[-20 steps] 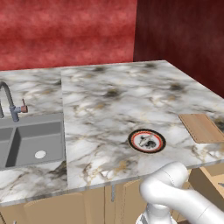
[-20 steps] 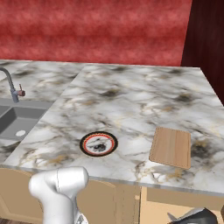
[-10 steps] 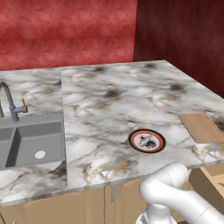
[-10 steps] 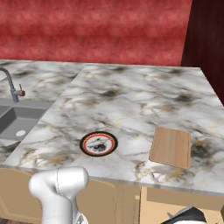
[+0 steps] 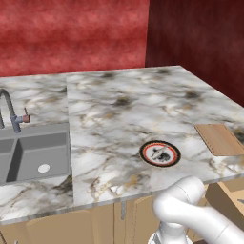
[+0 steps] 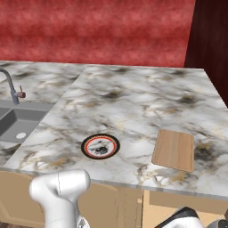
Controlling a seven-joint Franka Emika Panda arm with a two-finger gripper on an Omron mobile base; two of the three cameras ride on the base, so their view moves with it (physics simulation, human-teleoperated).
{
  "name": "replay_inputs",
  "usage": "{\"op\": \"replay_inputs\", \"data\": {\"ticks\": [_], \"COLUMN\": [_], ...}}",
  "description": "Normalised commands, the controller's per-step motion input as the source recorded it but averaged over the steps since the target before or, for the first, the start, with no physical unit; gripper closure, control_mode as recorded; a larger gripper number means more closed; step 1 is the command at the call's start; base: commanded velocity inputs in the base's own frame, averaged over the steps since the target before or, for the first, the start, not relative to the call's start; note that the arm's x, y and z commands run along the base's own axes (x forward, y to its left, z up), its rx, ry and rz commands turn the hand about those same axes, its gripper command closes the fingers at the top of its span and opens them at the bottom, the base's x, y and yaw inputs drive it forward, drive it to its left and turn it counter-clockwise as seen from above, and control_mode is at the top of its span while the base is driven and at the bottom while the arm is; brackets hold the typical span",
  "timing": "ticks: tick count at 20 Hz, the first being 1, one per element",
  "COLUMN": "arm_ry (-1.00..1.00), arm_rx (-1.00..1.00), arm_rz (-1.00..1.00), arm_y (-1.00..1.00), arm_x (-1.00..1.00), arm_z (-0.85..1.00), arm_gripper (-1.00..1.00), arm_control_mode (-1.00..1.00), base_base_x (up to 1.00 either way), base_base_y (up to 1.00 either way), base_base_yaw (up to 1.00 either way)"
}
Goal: Pick up the knife from the drawer and place it on the cutting board. Then place the meat from the plate to the cutting board.
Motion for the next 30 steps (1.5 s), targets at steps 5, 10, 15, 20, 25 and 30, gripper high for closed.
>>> {"op": "replay_inputs", "data": {"ticks": [5, 10, 15, 20, 25, 30], "arm_ry": [0.09, 0.09, 0.09, 0.06, 0.0, 0.0], "arm_rx": [-0.02, 0.0, 0.0, 0.0, 0.0, 0.0], "arm_rz": [0.0, 0.0, 0.0, 0.0, 0.0, 0.0], "arm_y": [-0.45, -0.49, -0.41, -0.31, -0.12, -0.05], "arm_x": [0.15, 0.05, 0.0, -0.01, -0.19, -0.24], "arm_z": [-0.24, -0.19, -0.18, -0.24, -0.18, -0.08], "arm_gripper": [-1.0, -1.0, -1.0, -1.0, -1.0, -1.0], "arm_control_mode": [-1.0, -1.0, -1.0, -1.0, -1.0, -1.0], "base_base_x": [0.0, 0.0, 0.0, 0.0, 0.0, 0.0], "base_base_y": [0.0, 0.0, 0.0, 0.0, 0.0, 0.0], "base_base_yaw": [0.0, 0.0, 0.0, 0.0, 0.0, 0.0]}}
